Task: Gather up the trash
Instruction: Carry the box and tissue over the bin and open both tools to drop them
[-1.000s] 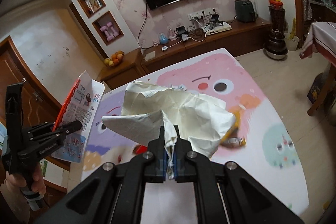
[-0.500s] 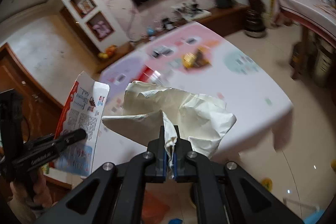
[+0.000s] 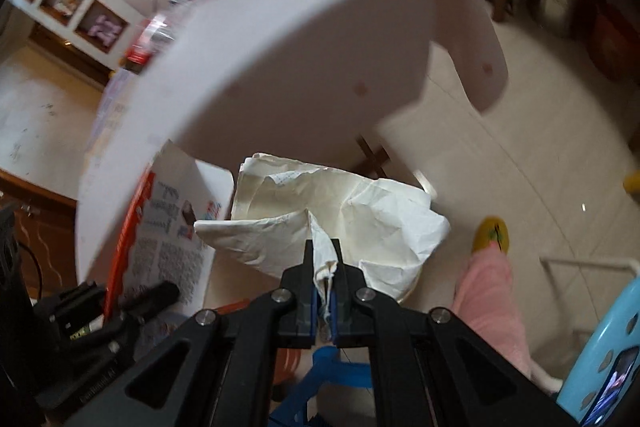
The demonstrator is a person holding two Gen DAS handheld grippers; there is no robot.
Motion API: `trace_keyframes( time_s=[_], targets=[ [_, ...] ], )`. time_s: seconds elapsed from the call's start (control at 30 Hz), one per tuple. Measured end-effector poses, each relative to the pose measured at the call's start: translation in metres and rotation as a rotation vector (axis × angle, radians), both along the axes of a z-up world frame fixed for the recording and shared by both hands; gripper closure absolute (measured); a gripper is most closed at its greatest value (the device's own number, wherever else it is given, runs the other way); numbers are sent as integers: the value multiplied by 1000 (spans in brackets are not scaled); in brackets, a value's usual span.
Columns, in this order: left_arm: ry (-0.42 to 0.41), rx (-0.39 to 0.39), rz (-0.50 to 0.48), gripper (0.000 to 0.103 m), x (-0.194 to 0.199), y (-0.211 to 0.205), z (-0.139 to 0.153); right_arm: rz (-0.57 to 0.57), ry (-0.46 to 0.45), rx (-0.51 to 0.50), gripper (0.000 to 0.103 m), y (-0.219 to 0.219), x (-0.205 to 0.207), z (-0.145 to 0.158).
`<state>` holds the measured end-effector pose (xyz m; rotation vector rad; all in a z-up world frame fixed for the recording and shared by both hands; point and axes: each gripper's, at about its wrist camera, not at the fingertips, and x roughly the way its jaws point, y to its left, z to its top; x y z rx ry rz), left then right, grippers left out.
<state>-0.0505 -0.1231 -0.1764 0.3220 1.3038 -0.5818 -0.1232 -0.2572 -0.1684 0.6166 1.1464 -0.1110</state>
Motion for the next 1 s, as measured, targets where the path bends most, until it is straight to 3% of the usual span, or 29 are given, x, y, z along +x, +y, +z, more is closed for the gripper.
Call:
trace_keyframes(
  time_s=[0.17,0.43,0.63,0.8,0.87,0.93,1.0],
  targets=[
    [74,40,8,87,6,-11,-69,-58,98,47,99,-13,-1,-65],
    [83,149,-25,86,10,-32,-149,-121,258,105,99,-24,2,-164],
    [102,189,-24,85,19,-45,-178,-98,336,137,98,-14,9,-215],
    [103,218,-40,84,36,-45,-183,-72,341,138,95,-4,22,-234],
    [96,228,-46,78,38,-46,-184,-66,335,164,95,-2,27,-240],
    [92,228,-53,60,41,-46,-183,-66,333,188,93,-2,29,-243],
    [79,224,-56,50,43,-43,-181,-66,323,201,87,-1,31,-245]
  ],
)
